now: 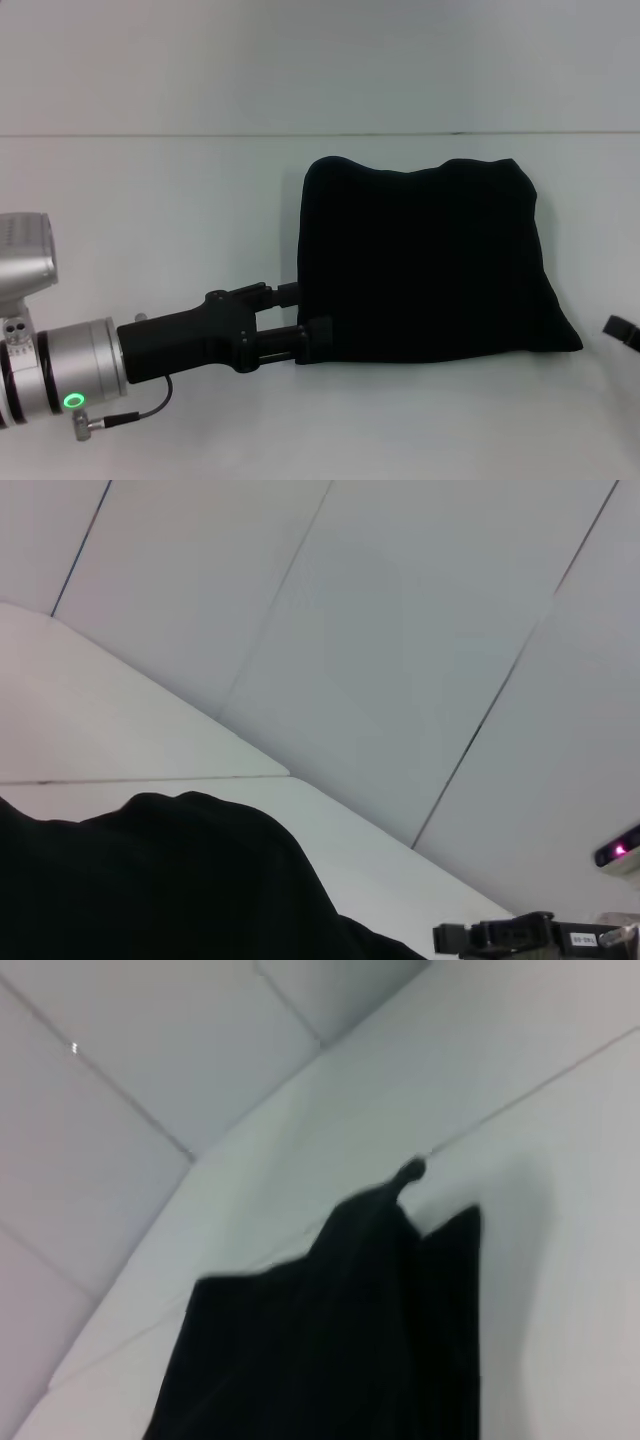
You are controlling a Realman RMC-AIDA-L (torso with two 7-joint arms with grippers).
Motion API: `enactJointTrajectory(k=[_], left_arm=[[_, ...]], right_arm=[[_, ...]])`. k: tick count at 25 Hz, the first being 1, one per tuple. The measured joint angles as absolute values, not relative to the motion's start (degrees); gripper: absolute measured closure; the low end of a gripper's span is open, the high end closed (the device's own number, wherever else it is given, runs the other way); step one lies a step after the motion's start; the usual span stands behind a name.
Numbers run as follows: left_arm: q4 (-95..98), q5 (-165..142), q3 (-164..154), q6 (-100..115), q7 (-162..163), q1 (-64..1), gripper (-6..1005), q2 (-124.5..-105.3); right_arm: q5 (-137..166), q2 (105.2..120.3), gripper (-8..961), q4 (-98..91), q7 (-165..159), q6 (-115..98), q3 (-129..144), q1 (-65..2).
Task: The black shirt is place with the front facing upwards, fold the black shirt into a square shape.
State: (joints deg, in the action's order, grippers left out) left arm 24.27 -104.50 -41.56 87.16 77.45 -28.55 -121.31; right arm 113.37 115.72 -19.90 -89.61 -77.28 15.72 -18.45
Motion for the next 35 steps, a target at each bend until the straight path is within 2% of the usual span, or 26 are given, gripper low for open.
enactJointTrajectory(k=[3,8,14,19,25,35], left_arm=[[24.3,-104.5,-40.9,87.1,77.5,-28.6,202,-121.35],[24.2,-104.5,-39.3,87.1,77.6,-28.3,202,-121.44],[22.9,-104.5,-36.8,87.1,77.7,-28.5,202,-121.38],[22.4,-104.5,-36.3,86.5,77.7,-28.5,201,-121.20],[22.2,-104.5,-36.3,85.9,77.7,-28.5,202,-121.23],[22.1,-104.5,-34.7,83.9,81.9,-29.1,202,-121.15]], right_arm=[[113.4,115.68,866,-20.3,-88.9,-78.8,13.5,-18.3],[113.1,115.55,754,-20.5,-81.1,-84.4,10.4,-19.7],[116.0,117.47,620,-20.6,-74.4,-82.0,12.9,-25.0],[118.6,118.84,412,-20.5,-72.1,-75.1,15.8,-26.8],[118.9,119.10,202,-20.3,-71.3,-72.4,15.9,-25.0],[117.9,118.01,207,-21.5,-70.7,-77.1,12.9,-23.8]])
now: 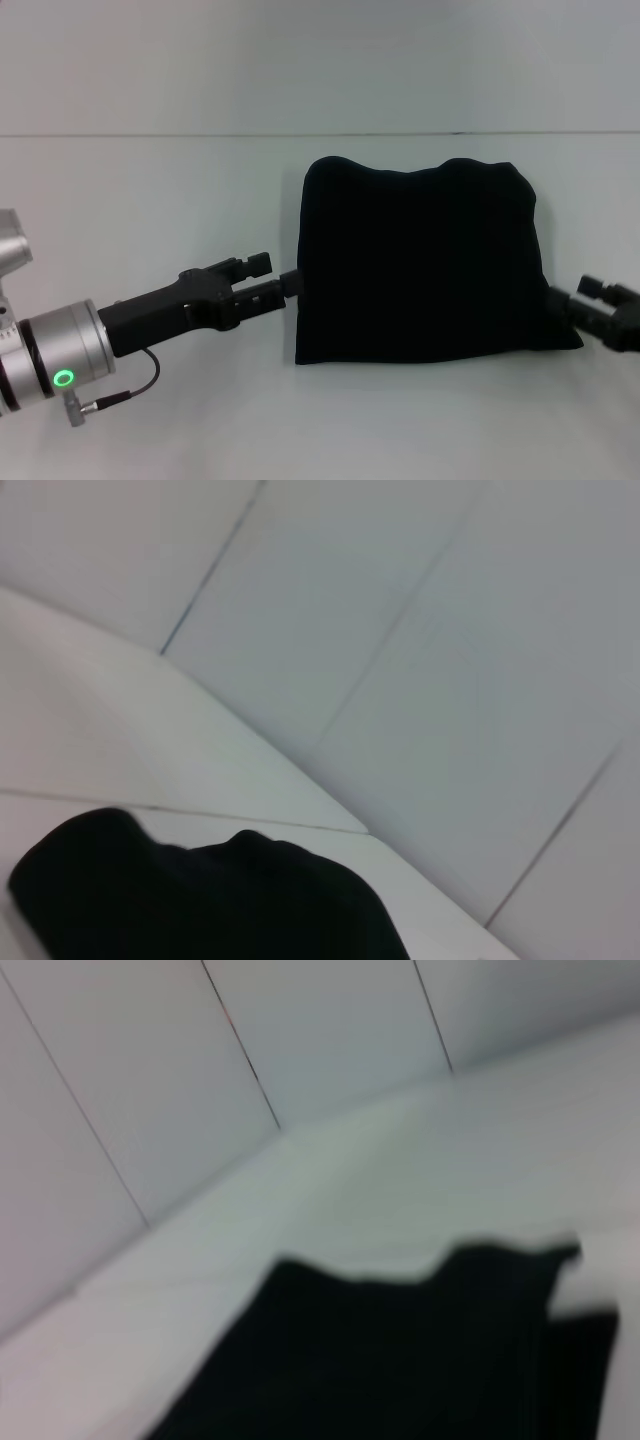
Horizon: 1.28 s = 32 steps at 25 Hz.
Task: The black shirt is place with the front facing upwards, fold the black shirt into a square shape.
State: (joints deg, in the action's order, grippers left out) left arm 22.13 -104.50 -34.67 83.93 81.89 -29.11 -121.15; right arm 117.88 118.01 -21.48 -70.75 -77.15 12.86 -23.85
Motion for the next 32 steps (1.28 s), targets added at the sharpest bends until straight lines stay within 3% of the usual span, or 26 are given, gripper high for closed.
enactJointTrajectory(k=[7,15,25,28,32], left_arm=[[22.2,-104.5,-34.6,83.8,89.0,-29.7,201,-120.24],[26.9,-107.0,-37.4,92.9,85.9,-29.8,201,-117.90],[32.1,-111.6,-36.5,93.4,67.0,-27.2,200,-118.91],[31.6,-111.2,-34.4,89.4,74.3,-28.9,194,-119.11],[28.8,-112.2,-34.9,84.4,98.1,-34.8,195,-116.75]], right_arm=[[115.1,118.54,205,-23.6,-59.0,-87.0,9.8,-23.0],[115.3,118.82,201,-23.7,-53.1,-88.9,17.4,-24.6],[115.3,119.76,196,-22.8,-47.2,-89.0,22.0,-25.4],[115.3,119.80,195,-22.5,-47.1,-89.1,21.9,-24.7],[115.2,119.69,194,-22.7,-46.9,-89.6,22.1,-23.1]])
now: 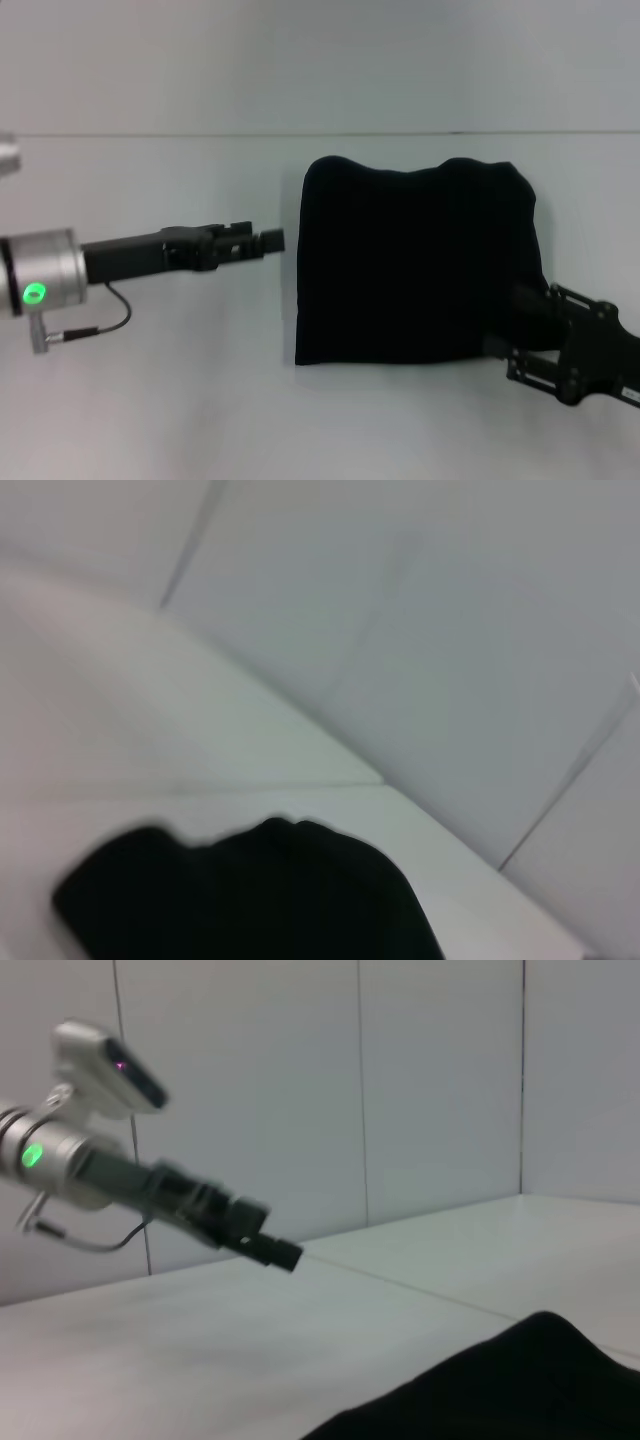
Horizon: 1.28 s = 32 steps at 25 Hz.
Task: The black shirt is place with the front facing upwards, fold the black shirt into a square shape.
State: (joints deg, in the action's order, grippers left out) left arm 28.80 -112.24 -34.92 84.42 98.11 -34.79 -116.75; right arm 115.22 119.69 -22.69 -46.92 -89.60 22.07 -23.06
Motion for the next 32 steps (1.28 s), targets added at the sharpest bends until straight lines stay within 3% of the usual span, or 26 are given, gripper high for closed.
enactJointTrajectory(k=[4,7,22,32], left_arm=[[23.4,-115.1,-39.2,76.8,118.8,-41.0,200,-113.84],[21.4,-117.1,-41.6,68.7,129.0,-43.4,203,-113.71],[19.3,-117.2,-42.0,53.5,129.0,-45.6,201,-121.28],[19.3,-117.1,-42.8,51.8,128.4,-46.2,204,-122.71]], right_arm=[[115.2,119.64,193,-22.7,-45.6,-89.8,22.3,-21.3],[115.3,119.66,193,-22.4,-44.4,-90.1,22.3,-20.3],[116.0,119.70,193,-22.2,-44.2,-90.2,22.3,-19.4],[116.0,119.70,194,-22.1,-44.4,-90.6,22.3,-19.3]])
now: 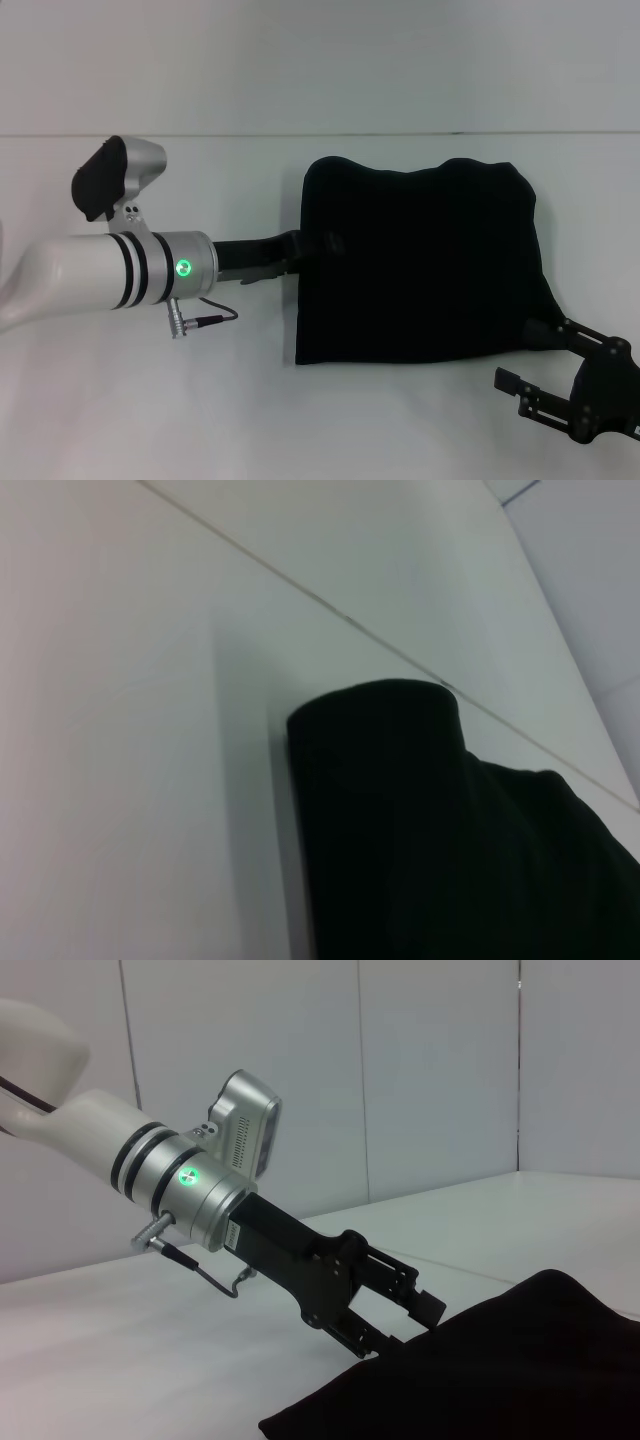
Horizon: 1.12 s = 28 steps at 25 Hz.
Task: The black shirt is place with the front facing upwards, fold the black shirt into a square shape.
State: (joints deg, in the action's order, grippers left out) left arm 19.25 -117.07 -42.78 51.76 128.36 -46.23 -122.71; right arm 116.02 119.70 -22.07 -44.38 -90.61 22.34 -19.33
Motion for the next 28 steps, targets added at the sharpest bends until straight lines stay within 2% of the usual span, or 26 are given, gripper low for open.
enactJointTrajectory(k=[6,17,22,25,28], left_arm=[[19.4,-116.5,-42.7,51.4,124.3,-46.4,227,-123.85],[17.6,-114.4,-42.6,49.5,121.4,-46.7,445,-124.03],[17.6,-114.4,-42.7,49.4,121.3,-46.9,684,-124.06],[17.6,-114.4,-42.6,49.4,121.3,-47.0,876,-124.03],[17.6,-114.4,-42.4,49.5,121.3,-47.1,895,-124.00]], right_arm=[[116.0,119.74,194,-22.1,-44.5,-90.7,22.4,-19.3],[116.0,119.79,194,-22.1,-45.3,-90.7,22.4,-19.4],[116.0,119.78,194,-21.7,-45.3,-90.6,22.4,-19.6],[116.0,119.72,194,-21.4,-45.3,-90.4,22.4,-19.8],[116.0,119.70,194,-21.4,-45.3,-90.3,22.4,-19.9]])
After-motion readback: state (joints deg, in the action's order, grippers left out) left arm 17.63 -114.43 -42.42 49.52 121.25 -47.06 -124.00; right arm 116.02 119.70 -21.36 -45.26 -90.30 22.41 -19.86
